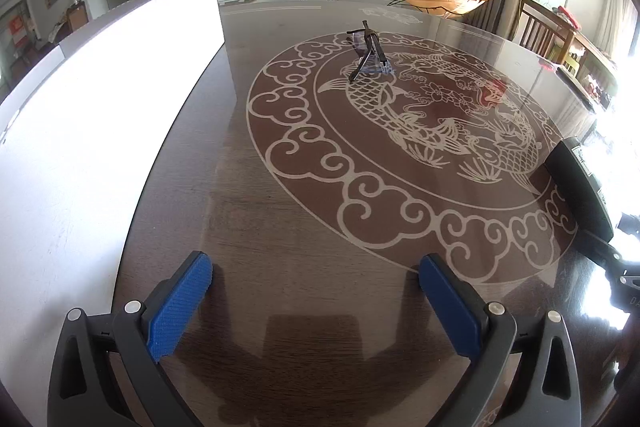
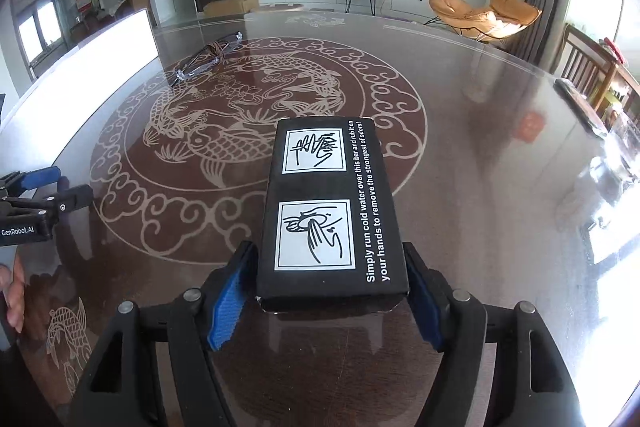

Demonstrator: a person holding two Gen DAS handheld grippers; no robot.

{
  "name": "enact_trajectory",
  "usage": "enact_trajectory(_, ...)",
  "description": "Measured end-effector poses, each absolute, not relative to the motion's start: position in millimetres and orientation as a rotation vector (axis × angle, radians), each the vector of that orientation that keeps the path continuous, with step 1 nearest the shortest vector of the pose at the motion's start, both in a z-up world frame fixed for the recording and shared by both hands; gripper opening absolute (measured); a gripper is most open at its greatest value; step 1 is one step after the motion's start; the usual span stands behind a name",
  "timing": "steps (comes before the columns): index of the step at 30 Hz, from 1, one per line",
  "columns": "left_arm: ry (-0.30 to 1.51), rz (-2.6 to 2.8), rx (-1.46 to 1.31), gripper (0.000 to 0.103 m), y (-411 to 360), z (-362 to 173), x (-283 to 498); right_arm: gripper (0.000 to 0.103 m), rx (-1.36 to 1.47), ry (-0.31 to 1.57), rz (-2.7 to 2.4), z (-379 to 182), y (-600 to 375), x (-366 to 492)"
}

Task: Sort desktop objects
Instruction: 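Lift the black soap box and hold it above the table, then lower left tool onto the eyeglasses and close its fingers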

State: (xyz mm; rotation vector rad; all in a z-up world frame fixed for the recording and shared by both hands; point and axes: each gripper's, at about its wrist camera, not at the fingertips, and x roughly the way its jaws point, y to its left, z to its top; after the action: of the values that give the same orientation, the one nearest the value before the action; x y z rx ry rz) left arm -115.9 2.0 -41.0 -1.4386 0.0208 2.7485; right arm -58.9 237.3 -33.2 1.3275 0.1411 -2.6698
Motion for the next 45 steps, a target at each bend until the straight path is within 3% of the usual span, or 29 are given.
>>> enact_trajectory(12, 0.021, 2.749, -1.439, 0.103, 1.7, -41.0, -115.5, 0.102, 1.370, 0.129, -2.675, -30.5, 237.3, -76.4)
enact_trajectory(37, 0.029, 2.741, -1.447, 0.103, 2.2, -41.0, -116.9, 0.103, 1.372, 0.129, -2.674, -29.2, 238.3, -78.3)
enact_trajectory(45, 0.096, 2.665, -1.417, 0.103, 29.1, -39.8, -173.1, 0.103, 1.372, 0.129, -2.674, -29.3, 238.7, -78.2)
